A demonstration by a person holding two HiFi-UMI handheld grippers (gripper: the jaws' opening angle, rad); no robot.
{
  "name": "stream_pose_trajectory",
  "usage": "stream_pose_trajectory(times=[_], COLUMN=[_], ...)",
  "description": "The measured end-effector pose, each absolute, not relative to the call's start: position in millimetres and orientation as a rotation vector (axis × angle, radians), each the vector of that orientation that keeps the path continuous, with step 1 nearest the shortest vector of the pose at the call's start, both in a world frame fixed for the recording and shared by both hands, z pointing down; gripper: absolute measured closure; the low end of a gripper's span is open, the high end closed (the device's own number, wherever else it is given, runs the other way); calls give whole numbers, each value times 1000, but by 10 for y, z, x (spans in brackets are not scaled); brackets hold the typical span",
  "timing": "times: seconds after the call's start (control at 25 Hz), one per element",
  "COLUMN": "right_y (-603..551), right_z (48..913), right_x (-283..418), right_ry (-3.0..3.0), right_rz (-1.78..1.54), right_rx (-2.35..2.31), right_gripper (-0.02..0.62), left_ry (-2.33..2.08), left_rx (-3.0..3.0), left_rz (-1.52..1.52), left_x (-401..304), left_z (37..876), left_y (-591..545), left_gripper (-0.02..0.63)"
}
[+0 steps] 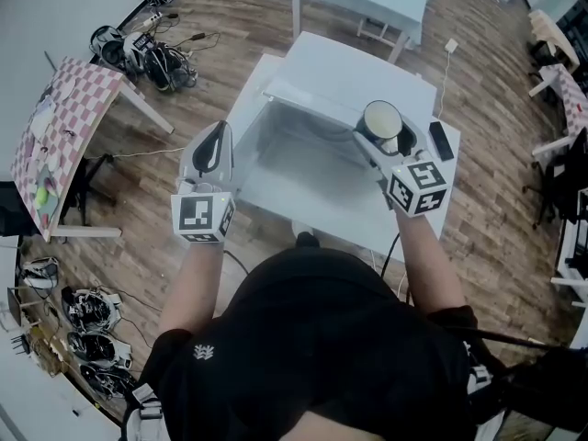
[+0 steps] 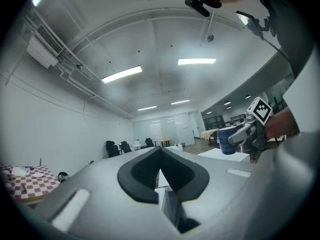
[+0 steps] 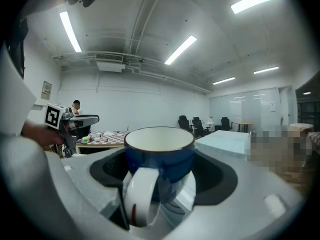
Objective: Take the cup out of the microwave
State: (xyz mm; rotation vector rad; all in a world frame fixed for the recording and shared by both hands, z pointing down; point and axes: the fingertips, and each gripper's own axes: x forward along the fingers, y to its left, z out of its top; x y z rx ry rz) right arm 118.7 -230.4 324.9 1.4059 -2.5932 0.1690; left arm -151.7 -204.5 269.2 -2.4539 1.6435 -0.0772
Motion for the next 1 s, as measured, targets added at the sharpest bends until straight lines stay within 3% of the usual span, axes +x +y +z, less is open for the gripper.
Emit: stream_pose_trajectory(times=[1.0], right_y=[-2458], right_z=[3354], right_x=[1294], right_ry=[-2596], right_rz=[156], right_rx=[1434], right_gripper=[210], left_ry=[1609], left_rx=[-2447], left_rz=[-62], left_x=[-1363], left_z=[2644], left_y=[-2207], left_gripper=[603])
